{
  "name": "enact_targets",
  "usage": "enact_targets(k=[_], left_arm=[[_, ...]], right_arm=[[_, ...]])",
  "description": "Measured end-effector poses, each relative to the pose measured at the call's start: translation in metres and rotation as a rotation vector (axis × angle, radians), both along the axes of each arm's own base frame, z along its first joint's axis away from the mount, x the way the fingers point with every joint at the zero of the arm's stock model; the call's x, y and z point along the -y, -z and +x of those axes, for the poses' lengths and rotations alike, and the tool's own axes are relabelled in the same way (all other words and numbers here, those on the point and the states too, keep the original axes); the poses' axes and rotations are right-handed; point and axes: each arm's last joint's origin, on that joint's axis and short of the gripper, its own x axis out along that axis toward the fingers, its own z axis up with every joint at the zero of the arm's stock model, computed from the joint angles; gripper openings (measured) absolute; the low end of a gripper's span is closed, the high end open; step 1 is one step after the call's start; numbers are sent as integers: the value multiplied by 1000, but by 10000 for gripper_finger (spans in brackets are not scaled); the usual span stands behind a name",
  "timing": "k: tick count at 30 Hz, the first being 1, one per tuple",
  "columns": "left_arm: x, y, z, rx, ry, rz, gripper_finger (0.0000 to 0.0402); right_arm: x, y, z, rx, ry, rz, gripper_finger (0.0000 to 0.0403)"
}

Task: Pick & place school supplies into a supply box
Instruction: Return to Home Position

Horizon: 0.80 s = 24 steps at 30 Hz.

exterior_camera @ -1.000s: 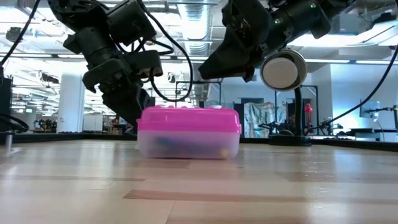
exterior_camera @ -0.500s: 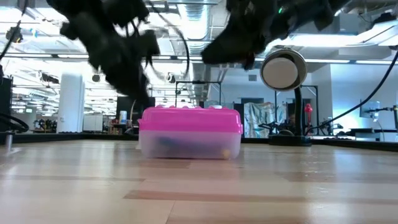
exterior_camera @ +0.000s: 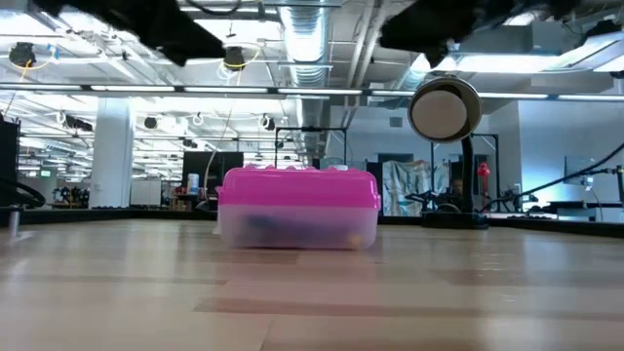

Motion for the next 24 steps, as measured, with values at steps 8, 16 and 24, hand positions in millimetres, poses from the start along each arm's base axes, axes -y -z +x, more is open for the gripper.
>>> enact_targets(k=[8, 16, 24], left_arm=[[6, 21, -49, 195, -8, -82, 114], [7, 30, -74, 310, -50, -88, 114], [6, 40, -91, 370, -33, -99, 114]], right_arm=[[5, 3, -57, 120, -9, 39, 92], [13, 13, -91, 229, 23, 72, 92], [16, 39, -115, 349, 84, 113, 92]])
